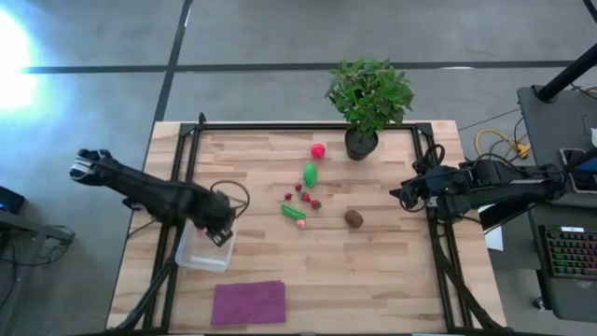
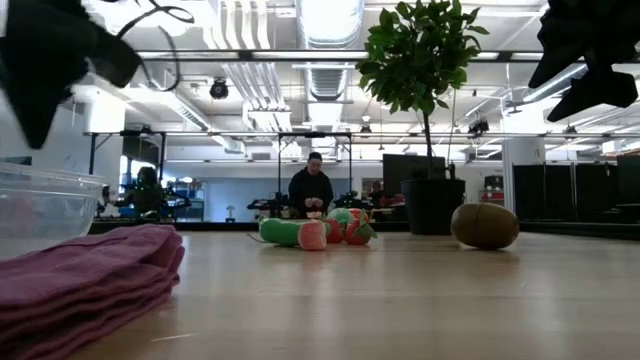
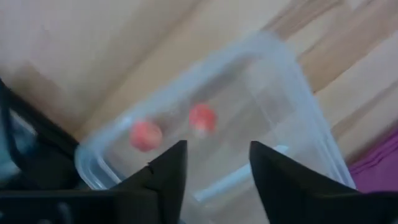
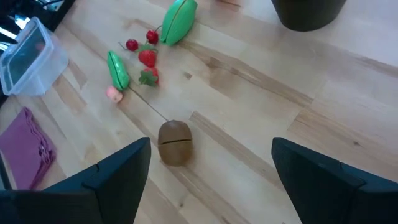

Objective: Pick and placing Produce into tupperware
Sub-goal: Put the pink peach into the transparent container

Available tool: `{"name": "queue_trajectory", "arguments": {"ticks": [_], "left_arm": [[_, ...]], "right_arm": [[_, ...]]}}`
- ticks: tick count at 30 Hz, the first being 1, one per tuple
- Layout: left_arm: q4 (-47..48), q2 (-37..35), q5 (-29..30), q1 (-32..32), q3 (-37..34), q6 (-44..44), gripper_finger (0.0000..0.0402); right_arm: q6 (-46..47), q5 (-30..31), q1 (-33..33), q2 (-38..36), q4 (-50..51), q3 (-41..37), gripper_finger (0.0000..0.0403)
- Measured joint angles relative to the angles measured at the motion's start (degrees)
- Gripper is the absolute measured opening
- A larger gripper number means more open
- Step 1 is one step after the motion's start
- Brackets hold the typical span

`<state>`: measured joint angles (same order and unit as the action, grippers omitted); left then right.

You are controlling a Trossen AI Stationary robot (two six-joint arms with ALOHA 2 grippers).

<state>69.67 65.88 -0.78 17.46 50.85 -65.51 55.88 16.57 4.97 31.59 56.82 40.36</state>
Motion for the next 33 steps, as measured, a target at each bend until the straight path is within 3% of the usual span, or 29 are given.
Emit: {"name": "queue_trajectory", "arguments": {"ticks": [3,6,9,13,19,22,25,33], "left_arm": [[0.0,1.4,-0.2,1.9,-0.7,-4.5,0.0203],[-0.9,3.5,0.6,1.9,1.1,-1.9,0.0231],[-9.4,5.1,4.4,1.9,5.8,11.8,0.0237],[-19.6,9.4,13.7,0.7,9.6,33.8,0.0229],[-29.3,20.9,10.3,-3.5,9.7,60.1,0.0209],[-30.2,26.6,12.3,-4.1,11.0,72.1,0.0198],[-30.3,31.4,13.1,-6.2,13.4,74.7,0.0187],[-35.9,38.1,6.9,-11.8,20.6,78.5,0.0153]], "right_arm": [[-0.3,0.0,0.0,0.0,0.0,0.0,0.0325],[-0.4,0.0,0.0,0.0,0.0,0.0,0.0325],[-0.4,0.0,0.0,0.0,0.0,0.0,0.0325],[-0.4,0.0,0.0,0.0,0.0,0.0,0.0325],[-0.1,0.0,0.0,0.0,0.0,0.0,0.0325],[0.5,-0.6,0.0,0.0,0.0,0.0,0.0325],[1.1,-0.8,0.0,0.0,0.0,0.0,0.0325],[1.2,-0.8,0.0,0.0,0.0,0.0,0.0325]]}}
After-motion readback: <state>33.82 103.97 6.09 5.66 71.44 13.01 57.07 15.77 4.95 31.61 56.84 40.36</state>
